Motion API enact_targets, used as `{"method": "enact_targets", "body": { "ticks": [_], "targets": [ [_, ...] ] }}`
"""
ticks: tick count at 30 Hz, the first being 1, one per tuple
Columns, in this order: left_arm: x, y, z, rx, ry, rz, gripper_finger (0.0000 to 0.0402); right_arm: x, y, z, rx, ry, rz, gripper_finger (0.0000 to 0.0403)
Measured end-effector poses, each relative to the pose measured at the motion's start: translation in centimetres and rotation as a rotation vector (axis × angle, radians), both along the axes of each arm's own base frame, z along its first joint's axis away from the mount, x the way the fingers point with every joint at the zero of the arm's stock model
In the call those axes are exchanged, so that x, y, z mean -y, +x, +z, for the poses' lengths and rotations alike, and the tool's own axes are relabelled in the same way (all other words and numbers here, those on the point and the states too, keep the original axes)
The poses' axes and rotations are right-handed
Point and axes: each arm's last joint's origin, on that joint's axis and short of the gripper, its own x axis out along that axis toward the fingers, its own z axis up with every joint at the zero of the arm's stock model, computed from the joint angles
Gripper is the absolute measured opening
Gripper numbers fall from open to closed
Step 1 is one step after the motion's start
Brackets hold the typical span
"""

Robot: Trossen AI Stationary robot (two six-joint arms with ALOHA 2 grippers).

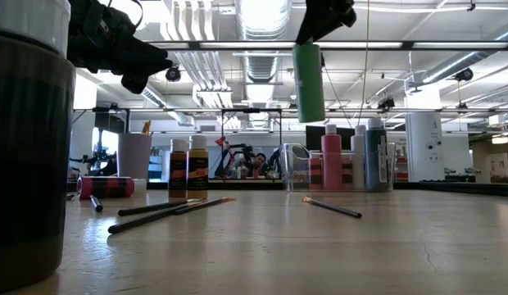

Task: Pick & Place Paint Supplies
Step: Put the green paint bottle into the transparent bin

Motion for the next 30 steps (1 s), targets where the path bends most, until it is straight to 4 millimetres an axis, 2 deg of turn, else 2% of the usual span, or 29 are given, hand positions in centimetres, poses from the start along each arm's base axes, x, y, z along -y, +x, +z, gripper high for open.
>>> {"method": "enact_targets", "body": {
  "ticks": [5,9,15,21,30],
  "targets": [
    [0.0,0.0,0.0,0.0,0.0,0.0,0.0135,3.1,-2.5,0.7,0.058,-0.015,-0.123,0.0119],
    [0.0,0.0,0.0,0.0,0.0,0.0,0.0135,5.2,-4.3,0.1,0.105,-0.02,-0.207,0.0114],
    [0.0,0.0,0.0,0.0,0.001,0.0,0.0135,7.8,-6.6,-1.8,0.162,0.026,-0.277,0.0123],
    [0.0,0.0,0.0,0.0,0.002,0.0,0.0135,10.3,-7.8,-4.0,0.181,0.057,-0.336,0.0114],
    [0.0,0.0,0.0,0.0,0.004,0.0,0.0135,12.4,-9.2,-7.3,0.131,0.089,-0.416,0.0121]
  ]
}}
